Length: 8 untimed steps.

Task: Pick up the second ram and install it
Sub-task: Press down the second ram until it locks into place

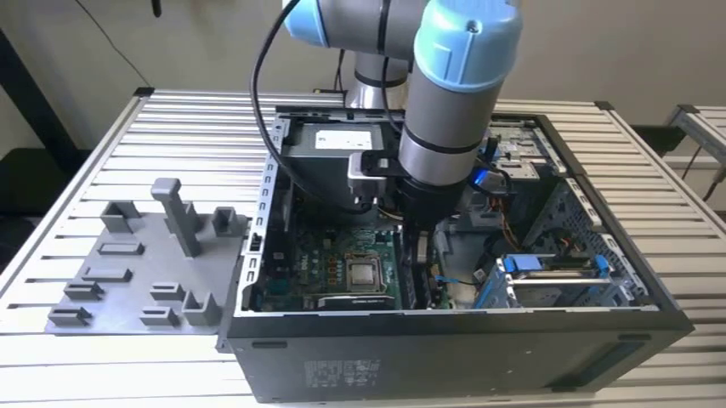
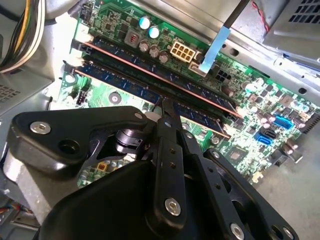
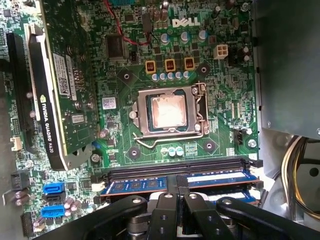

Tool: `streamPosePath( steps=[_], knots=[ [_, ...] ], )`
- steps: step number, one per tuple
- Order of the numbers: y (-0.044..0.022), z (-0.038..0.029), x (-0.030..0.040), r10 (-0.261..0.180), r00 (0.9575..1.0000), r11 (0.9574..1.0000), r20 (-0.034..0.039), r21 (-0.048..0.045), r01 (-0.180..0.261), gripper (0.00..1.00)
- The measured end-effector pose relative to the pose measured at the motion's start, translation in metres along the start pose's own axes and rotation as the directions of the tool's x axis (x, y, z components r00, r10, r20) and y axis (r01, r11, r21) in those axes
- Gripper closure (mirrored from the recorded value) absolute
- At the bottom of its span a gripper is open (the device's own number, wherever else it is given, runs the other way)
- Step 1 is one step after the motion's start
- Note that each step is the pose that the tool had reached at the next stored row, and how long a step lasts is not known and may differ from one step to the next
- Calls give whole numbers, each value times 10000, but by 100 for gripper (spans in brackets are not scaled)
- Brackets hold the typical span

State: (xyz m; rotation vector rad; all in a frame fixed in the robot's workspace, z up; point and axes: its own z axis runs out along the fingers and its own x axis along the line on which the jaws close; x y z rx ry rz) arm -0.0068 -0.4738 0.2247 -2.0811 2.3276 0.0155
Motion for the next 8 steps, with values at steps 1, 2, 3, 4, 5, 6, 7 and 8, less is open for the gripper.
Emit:
streamPosePath(
  steps=[1,2,3,4,5,6,7,8],
  knots=[
    [0,4,0,0,10000,10000,-1,0,0,89],
    [0,9,0,0,10000,10000,-1,0,0,89],
    [0,14,0,0,10000,10000,0,1,0,89],
    [0,23,0,0,10000,10000,-1,0,0,89],
    [0,35,0,0,10000,10000,3,1,0,89],
    [0,42,1,0,10000,10000,6,1,0,89],
    [1,45,1,0,10000,10000,3,0,0,89],
    [0,47,1,0,10000,10000,2,0,0,89]
  ],
)
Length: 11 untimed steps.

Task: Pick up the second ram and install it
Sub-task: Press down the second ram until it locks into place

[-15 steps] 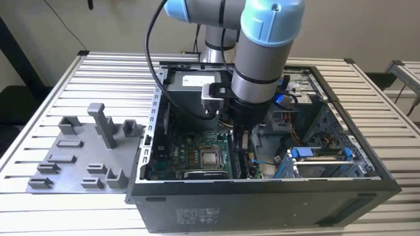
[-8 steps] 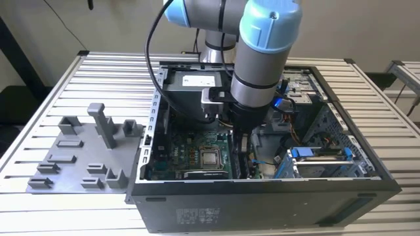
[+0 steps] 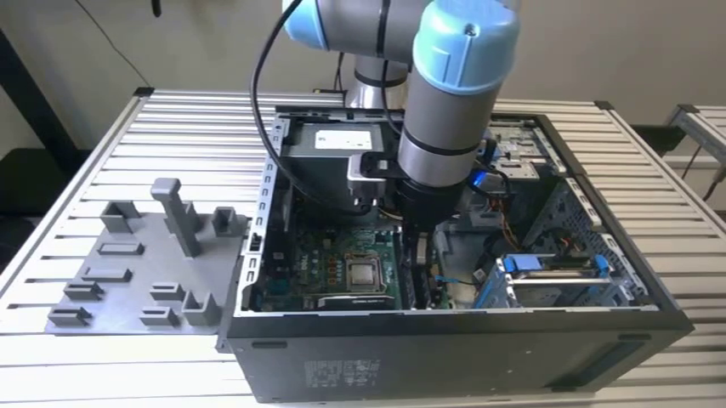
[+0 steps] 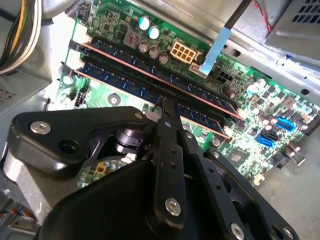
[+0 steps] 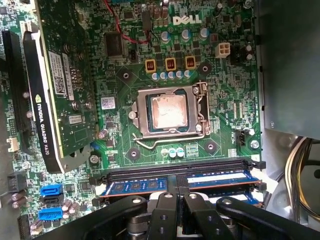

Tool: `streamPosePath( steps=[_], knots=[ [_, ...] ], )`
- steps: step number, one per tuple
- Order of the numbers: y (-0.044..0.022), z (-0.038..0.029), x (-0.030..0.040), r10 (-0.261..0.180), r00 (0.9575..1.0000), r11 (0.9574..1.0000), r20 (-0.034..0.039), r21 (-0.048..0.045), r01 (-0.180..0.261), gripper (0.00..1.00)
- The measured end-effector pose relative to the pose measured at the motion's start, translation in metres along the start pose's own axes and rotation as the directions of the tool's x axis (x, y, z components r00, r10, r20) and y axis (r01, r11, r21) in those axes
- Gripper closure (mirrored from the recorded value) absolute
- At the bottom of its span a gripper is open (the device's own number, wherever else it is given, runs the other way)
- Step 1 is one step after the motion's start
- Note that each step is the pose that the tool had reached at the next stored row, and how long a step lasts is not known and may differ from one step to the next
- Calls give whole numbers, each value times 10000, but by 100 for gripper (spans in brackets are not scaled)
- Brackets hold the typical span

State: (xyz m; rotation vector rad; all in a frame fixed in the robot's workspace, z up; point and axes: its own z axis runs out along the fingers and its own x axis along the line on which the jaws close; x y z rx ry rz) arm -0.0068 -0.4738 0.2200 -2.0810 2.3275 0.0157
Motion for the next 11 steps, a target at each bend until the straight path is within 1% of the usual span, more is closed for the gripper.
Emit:
streamPosePath(
  steps=[3,4,6,9,11],
  knots=[
    [0,-13,-1,0,10000,10000,11,3,0,89],
    [-1,-31,-5,1,10000,10000,38,6,-1,89],
    [-1,-125,-4,1,10000,10000,6,0,-1,89],
    [-2,-260,-6,0,10000,10000,6,-3,0,89],
    [-2,-330,-8,0,10000,10000,6,-5,0,89]
  ],
)
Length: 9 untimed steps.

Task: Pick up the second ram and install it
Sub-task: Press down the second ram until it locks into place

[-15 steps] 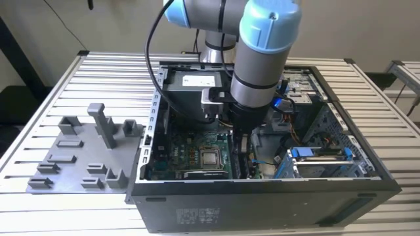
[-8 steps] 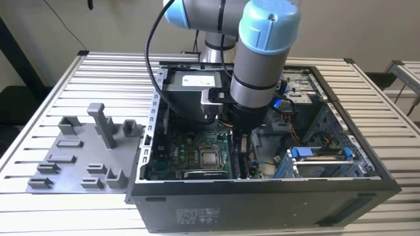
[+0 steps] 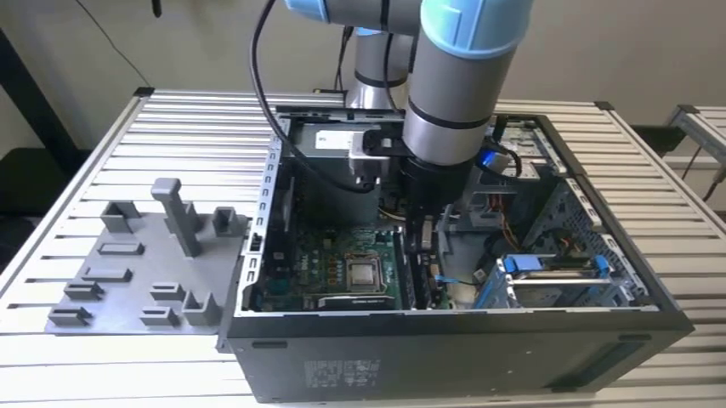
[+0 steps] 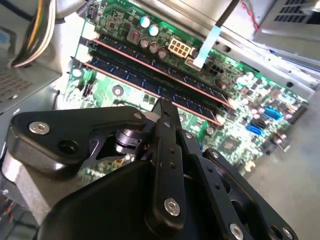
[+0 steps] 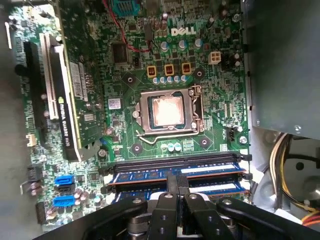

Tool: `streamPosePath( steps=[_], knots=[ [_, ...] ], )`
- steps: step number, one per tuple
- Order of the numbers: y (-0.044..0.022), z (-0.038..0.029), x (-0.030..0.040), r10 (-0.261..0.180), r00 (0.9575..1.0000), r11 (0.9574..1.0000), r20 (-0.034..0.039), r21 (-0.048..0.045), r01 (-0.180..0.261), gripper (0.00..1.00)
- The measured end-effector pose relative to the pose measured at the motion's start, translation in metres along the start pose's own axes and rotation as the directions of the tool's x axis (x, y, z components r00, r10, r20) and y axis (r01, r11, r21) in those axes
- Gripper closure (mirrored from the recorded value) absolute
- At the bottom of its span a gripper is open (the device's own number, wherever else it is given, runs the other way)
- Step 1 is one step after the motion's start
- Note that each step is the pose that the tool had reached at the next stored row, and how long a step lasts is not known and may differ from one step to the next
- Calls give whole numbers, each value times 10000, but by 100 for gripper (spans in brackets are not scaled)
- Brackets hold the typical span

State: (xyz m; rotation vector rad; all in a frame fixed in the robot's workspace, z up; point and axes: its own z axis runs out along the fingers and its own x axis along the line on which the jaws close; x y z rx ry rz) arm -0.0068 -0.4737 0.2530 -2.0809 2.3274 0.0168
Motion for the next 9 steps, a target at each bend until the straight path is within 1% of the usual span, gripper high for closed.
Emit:
streamPosePath(
  steps=[3,7,9],
  knots=[
    [0,-90,-2,-1,10000,10000,-3,-16,1,89],
    [-1,-240,-5,1,10000,10000,-5,-51,-1,89],
    [-1,-295,-6,1,10000,10000,-9,-64,-1,89]
  ],
)
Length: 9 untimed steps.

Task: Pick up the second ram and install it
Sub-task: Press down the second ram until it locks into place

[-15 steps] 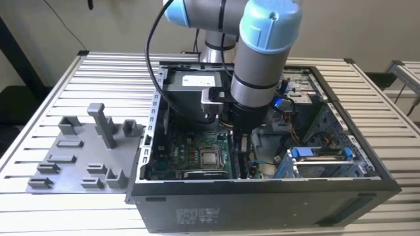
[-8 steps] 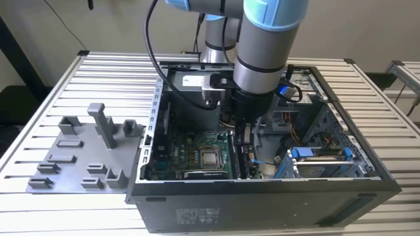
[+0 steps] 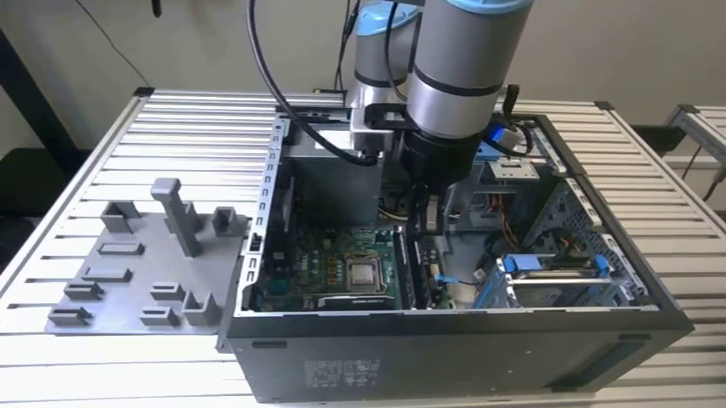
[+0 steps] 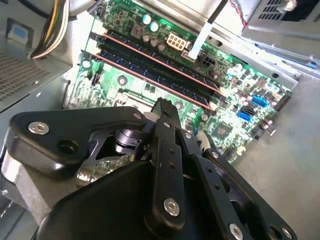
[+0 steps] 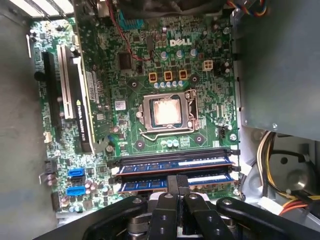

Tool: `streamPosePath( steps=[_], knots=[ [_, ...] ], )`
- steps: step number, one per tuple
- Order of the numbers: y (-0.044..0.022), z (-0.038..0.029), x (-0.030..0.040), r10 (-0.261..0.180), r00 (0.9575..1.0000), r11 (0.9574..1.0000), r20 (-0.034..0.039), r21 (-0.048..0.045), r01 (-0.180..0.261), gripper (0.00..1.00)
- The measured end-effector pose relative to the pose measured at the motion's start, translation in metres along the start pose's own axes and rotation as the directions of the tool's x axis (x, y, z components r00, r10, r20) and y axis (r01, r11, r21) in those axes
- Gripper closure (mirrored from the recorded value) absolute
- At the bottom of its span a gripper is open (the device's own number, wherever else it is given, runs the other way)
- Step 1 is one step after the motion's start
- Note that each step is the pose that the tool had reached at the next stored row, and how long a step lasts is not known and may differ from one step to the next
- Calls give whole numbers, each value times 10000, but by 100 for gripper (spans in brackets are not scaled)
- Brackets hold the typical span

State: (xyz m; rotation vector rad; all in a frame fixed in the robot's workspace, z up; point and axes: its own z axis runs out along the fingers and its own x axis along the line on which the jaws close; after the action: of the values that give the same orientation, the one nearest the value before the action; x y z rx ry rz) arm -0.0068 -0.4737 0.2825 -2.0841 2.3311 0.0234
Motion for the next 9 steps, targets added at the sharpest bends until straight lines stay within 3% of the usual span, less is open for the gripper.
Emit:
streamPosePath(
  steps=[3,9],
  knots=[
    [0,-56,-1,0,10000,10000,-1,-17,0,89],
    [0,-57,-1,0,10000,10000,-1,-26,0,89]
  ],
)
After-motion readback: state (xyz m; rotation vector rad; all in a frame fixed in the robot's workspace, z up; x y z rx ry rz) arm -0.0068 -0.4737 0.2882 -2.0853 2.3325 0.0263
